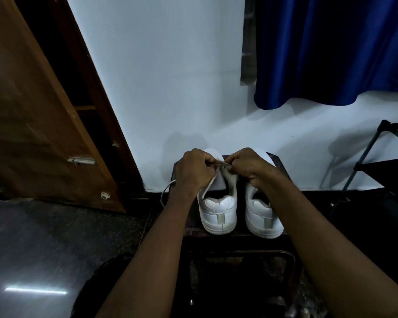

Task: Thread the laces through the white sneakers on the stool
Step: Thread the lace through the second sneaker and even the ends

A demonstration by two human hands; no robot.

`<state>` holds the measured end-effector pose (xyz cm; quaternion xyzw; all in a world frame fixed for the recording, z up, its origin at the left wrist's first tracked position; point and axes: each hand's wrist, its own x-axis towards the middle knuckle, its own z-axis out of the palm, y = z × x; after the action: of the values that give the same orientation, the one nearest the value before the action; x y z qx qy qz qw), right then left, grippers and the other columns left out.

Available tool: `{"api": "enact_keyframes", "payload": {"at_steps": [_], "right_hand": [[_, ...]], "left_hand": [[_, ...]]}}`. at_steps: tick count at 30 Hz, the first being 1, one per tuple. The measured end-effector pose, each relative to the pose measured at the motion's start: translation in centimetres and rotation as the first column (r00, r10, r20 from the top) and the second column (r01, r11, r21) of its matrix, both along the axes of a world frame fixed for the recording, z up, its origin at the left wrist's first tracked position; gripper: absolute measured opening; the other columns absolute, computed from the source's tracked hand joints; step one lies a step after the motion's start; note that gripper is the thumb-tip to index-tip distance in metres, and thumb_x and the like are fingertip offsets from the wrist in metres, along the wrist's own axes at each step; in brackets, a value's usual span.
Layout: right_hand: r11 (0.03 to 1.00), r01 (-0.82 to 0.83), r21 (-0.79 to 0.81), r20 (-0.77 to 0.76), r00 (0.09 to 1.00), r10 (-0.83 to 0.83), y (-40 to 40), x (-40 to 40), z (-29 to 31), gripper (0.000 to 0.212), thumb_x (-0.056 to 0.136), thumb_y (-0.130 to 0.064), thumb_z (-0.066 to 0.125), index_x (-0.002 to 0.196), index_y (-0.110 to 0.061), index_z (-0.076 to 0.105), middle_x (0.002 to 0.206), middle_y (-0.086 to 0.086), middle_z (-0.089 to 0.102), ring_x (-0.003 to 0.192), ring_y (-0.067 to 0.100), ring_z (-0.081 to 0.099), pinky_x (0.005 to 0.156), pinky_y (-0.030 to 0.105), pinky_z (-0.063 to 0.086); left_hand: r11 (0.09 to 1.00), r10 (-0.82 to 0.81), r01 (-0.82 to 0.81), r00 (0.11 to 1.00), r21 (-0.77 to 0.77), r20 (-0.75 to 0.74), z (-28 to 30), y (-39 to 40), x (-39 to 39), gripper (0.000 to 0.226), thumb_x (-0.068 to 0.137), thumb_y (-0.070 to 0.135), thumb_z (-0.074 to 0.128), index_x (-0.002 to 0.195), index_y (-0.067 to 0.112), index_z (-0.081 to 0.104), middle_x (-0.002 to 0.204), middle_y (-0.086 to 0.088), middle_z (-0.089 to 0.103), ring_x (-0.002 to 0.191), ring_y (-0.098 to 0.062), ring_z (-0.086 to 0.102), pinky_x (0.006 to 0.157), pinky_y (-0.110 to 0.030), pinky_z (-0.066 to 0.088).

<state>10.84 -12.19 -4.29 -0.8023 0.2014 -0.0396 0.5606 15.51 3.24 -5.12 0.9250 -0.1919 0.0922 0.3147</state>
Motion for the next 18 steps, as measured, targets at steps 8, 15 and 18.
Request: {"api": "enact_keyframes", "payload": {"at_steps": [8,15,18], "right_hand": [[0.996,0.071,0.058,-0.027,0.997,-0.07,-0.2,0.7,-0.4,0.014,0.085,-0.005,0.067,0.085,0.006,0.075,0.073,0.015,0.063,0.071,0.023,0.057,0.064,0.036,0.045],[0.988,0.14,0.07,0.039,0.989,-0.143,0.9,0.1,-0.7,0.01,0.085,-0.001,0.071,0.079,-0.007,0.076,0.083,0.013,0.075,0.069,0.025,0.066,0.064,0.036,0.055],[0.988,0.155,0.025,0.073,0.985,-0.156,1.1,-0.2,-0.6,0.025,0.085,0.004,0.066,0.075,-0.017,0.075,0.083,0.014,0.076,0.062,0.021,0.063,0.057,0.028,0.052]], "left_hand": [[0.999,-0.036,0.036,0.997,0.0,0.071,-0.1,-0.3,-0.1,0.022,0.086,0.022,0.074,0.097,0.038,0.084,0.098,0.006,0.079,0.094,-0.018,0.071,0.073,-0.025,0.051],[0.97,-0.069,0.06,0.997,-0.236,-0.031,-1.0,-0.3,0.6,0.018,0.081,0.02,0.086,0.082,0.036,0.08,0.068,0.017,0.074,0.068,0.003,0.068,0.066,-0.02,0.054],[0.959,-0.136,0.124,0.99,-0.255,-0.034,-1.2,-0.2,1.0,0.021,0.082,0.016,0.086,0.087,0.035,0.078,0.068,0.012,0.075,0.069,-0.001,0.071,0.069,-0.024,0.056]]}}
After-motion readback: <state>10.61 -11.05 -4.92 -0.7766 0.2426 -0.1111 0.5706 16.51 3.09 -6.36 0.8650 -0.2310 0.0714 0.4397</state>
